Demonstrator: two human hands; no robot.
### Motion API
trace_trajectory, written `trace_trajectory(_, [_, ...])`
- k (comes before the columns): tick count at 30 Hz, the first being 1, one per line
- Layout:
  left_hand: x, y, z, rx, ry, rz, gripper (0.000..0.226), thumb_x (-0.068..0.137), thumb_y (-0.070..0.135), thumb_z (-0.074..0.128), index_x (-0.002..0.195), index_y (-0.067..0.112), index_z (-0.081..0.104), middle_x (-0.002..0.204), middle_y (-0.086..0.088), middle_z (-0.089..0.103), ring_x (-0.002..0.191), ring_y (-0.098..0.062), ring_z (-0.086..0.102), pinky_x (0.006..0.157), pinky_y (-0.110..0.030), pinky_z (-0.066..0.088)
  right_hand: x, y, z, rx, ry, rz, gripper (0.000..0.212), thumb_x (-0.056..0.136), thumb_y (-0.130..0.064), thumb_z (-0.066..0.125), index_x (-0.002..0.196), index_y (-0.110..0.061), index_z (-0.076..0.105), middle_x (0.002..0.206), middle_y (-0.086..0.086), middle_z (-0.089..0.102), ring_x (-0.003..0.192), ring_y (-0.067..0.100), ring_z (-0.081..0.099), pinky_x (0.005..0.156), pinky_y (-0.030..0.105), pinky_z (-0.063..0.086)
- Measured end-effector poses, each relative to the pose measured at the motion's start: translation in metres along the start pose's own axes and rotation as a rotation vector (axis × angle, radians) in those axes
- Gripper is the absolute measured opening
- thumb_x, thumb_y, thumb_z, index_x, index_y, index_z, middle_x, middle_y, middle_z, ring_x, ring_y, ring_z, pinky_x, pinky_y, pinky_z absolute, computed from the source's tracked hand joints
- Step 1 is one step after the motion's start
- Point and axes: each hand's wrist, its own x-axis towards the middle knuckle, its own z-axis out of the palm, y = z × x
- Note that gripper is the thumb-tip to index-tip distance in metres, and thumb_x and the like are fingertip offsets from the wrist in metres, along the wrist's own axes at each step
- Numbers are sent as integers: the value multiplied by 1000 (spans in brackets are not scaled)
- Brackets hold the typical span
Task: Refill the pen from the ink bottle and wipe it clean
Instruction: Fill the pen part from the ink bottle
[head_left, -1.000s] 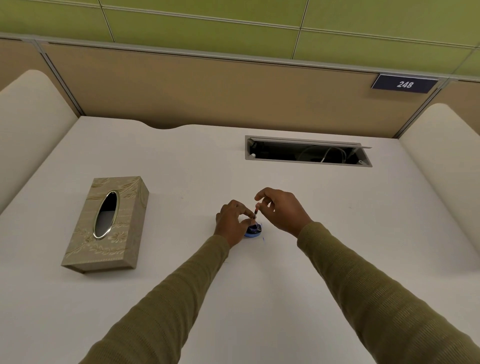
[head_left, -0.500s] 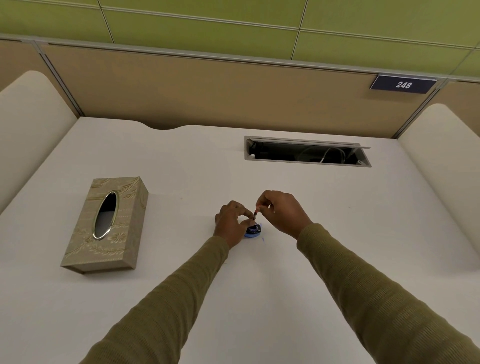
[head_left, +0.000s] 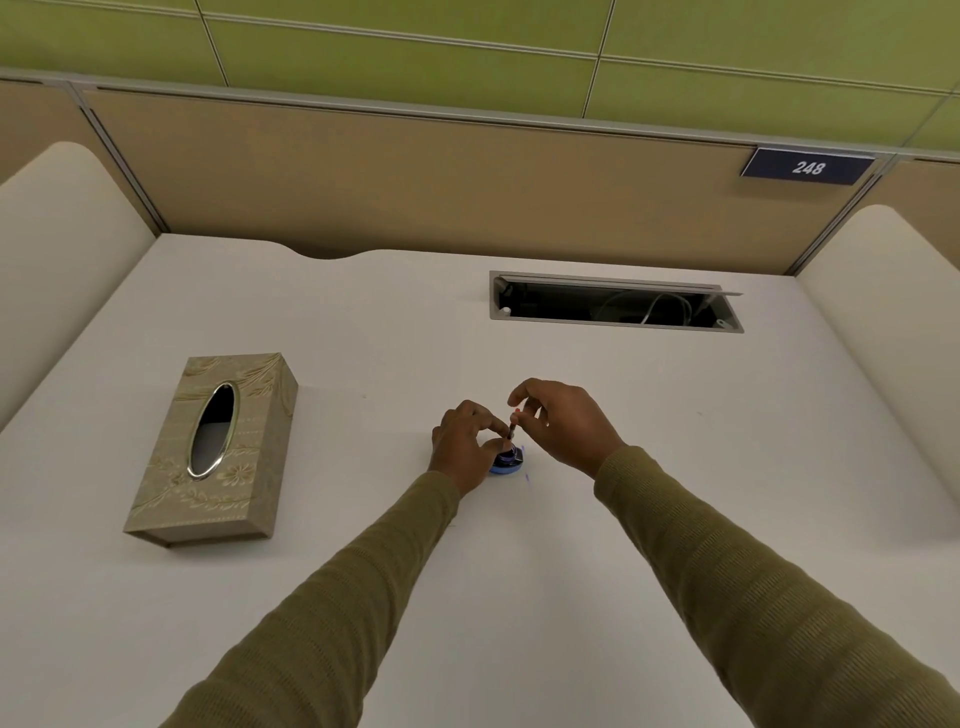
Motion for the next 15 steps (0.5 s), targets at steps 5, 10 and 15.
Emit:
trace_trajectory(5, [-1,-1,0,-3,2,-5,9,79,20,77,85,24,72,105,6,59,109,-17,50,100,-37,35,0,1,1,0,-7,9,10,94,-18,62,99,-17,71,92,-4,70,77,7,53,69,20,38])
trace_trajectory(10, [-1,-1,0,-12,6,1,10,78,21,77,84,26,71,103,6,59,108,-16,50,101,-40,36,0,1,1,11,6,31,11,93,-27,65,102,-22,68,85,-9,68,75,7,55,68,26,47])
trace_trajectory(15, [-1,-1,0,-11,1,-2,10,78,21,77,84,26,71,103,7,59,108,-16,50,101,-41,37,1,2,2,-3,-4,14,6,93,-21,64,96,-19,70,89,-6,69,76,8,54,70,24,41])
